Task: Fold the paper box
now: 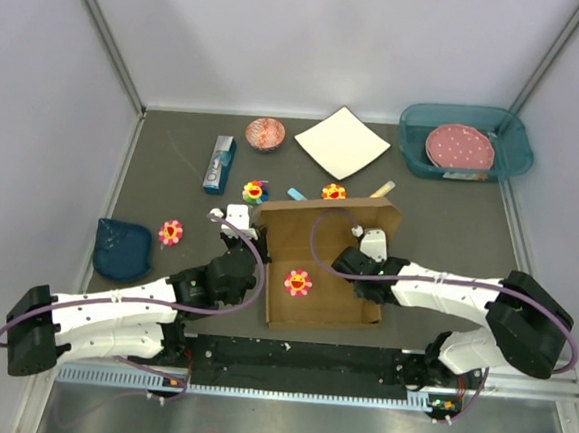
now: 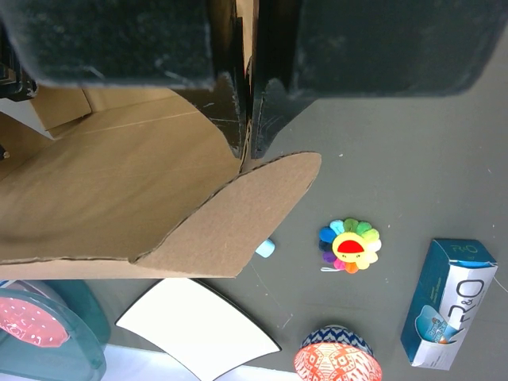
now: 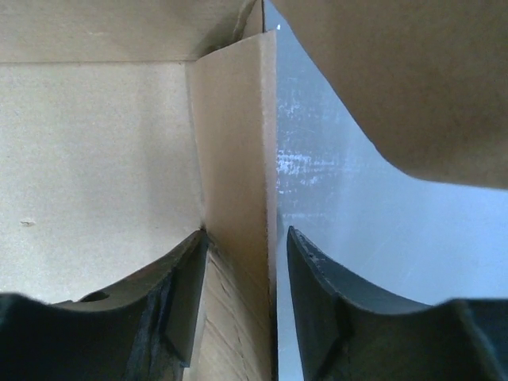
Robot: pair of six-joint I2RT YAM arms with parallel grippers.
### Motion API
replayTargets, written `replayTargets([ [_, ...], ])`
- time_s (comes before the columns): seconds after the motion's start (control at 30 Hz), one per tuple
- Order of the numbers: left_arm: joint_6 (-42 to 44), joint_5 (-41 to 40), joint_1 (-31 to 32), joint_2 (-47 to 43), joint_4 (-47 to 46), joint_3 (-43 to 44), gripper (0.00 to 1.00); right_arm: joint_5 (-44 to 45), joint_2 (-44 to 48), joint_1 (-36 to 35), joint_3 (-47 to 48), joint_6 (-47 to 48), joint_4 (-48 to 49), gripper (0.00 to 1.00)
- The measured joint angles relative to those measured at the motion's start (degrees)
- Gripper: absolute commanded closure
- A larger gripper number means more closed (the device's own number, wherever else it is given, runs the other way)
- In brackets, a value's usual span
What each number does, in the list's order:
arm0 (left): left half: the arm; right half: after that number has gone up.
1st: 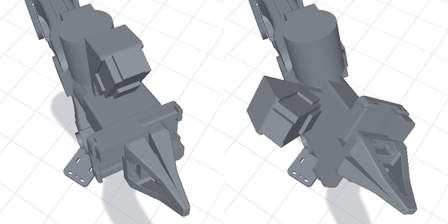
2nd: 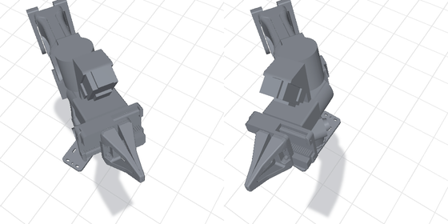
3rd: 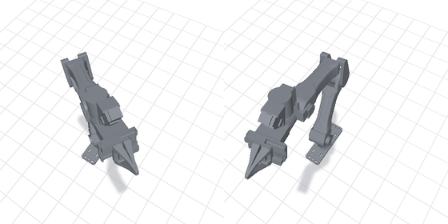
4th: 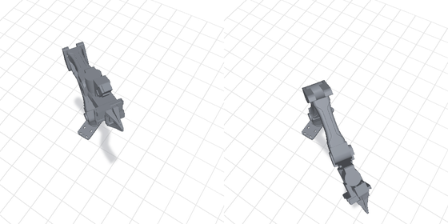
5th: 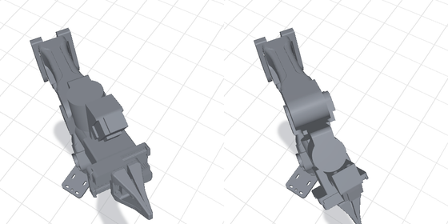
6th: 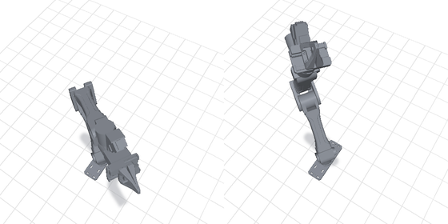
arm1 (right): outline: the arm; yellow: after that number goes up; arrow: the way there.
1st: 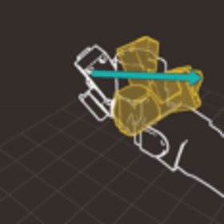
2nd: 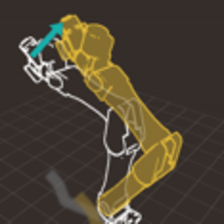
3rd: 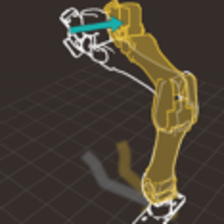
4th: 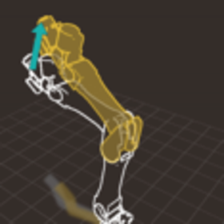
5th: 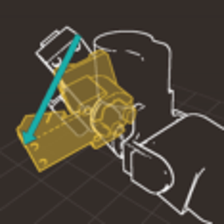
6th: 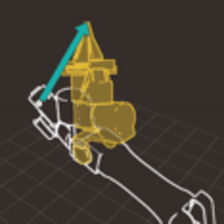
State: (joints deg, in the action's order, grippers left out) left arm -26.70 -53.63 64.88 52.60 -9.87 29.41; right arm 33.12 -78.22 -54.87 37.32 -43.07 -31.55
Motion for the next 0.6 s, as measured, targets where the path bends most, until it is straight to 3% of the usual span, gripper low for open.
replayTargets([
  [0.07,0.00,0.00,0.00,0.00,-0.02,0.00,1.00,-0.22,-0.26,0.07,0.31,-0.04,-0.17,0.73],
  [0.1,0.00,0.00,0.00,0.00,-0.02,0.00,1.00,-0.50,-0.57,0.15,0.48,0.09,0.09,0.91],
  [0.17,-0.02,0.00,0.00,0.00,-0.02,0.00,1.00,-0.83,-1.42,0.22,1.16,0.72,0.04,1.00],
  [0.5,-0.20,-0.22,-0.02,0.00,-0.02,-0.02,1.00,-0.22,-2.84,0.55,2.12,0.87,-0.87,1.00],
  [0.57,-0.20,-0.22,-0.02,0.00,-0.02,-0.02,1.00,-0.24,-2.78,0.55,2.10,0.79,-0.87,0.78],
  [0.6,-0.20,-0.24,-0.02,0.00,-0.02,-0.04,1.00,-0.31,-2.73,0.55,2.08,0.52,-0.85,0.63],
])
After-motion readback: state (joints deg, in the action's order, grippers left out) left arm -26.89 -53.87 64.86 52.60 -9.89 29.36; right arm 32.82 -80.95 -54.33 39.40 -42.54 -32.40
